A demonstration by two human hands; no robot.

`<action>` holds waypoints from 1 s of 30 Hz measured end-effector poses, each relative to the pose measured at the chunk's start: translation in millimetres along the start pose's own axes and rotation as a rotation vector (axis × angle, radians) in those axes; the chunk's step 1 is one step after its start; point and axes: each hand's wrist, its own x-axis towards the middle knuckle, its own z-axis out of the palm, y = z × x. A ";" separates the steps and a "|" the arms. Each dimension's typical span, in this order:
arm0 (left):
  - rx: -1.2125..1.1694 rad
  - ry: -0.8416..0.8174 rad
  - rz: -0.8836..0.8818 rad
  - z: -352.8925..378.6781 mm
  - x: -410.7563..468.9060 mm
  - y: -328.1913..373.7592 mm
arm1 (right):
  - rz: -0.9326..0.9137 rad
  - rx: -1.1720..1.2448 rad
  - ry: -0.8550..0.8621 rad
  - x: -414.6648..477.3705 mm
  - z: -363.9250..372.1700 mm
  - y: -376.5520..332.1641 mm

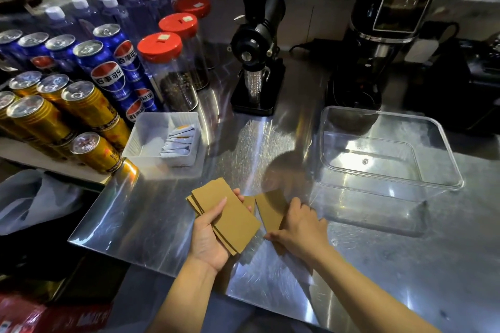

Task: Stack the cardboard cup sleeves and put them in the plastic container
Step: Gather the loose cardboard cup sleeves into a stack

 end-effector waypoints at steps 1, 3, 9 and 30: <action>-0.003 -0.007 -0.004 0.4 0.8 0.1 | -0.005 0.021 -0.005 0.6 -2.0 2.6; -0.017 -0.021 -0.011 1.0 2.6 -0.1 | -0.012 0.171 -0.016 2.1 -5.0 9.9; 0.008 0.000 -0.044 4.9 8.4 -4.4 | 0.092 0.633 0.054 14.5 -21.2 31.0; 0.105 -0.070 -0.305 34.7 11.9 -21.5 | -0.058 0.986 0.096 -7.5 -27.3 -7.8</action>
